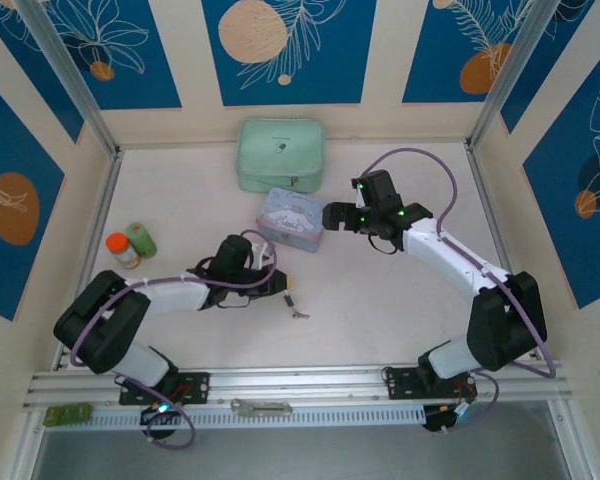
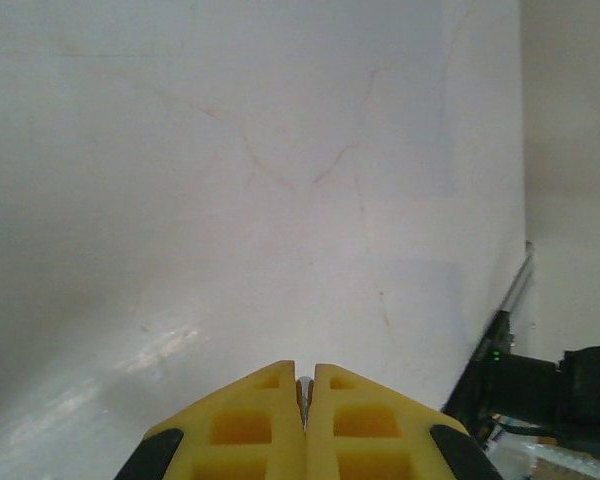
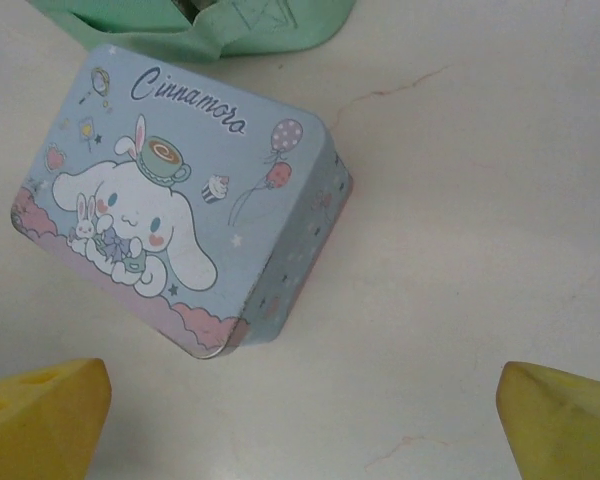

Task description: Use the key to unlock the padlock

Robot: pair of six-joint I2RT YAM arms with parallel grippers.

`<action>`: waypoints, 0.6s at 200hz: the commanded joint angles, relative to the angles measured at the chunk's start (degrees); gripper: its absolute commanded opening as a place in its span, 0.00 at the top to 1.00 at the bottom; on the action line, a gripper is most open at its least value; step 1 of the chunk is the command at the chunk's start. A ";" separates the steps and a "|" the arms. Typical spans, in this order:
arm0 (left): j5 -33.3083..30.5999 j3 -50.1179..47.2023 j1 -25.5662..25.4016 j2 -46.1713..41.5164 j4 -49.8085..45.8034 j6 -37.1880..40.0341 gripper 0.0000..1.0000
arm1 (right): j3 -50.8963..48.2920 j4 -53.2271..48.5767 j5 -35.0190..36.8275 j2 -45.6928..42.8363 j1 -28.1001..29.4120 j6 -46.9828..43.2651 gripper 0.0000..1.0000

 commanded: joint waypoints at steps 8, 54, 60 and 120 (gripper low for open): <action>-4.71 1.15 -0.99 0.59 0.23 2.19 1.00 | -0.18 0.58 1.01 -1.93 -0.32 0.25 0.01; -5.58 1.43 -1.32 6.49 5.65 0.56 1.00 | -1.12 0.07 2.78 -4.38 -0.32 0.19 0.01; -5.73 1.50 -1.34 7.05 6.18 0.38 1.00 | -1.38 0.24 2.86 -4.70 -0.32 0.28 0.01; -8.52 3.22 -1.28 7.45 2.77 1.66 0.77 | -1.60 0.85 3.80 -4.85 -0.32 0.16 0.01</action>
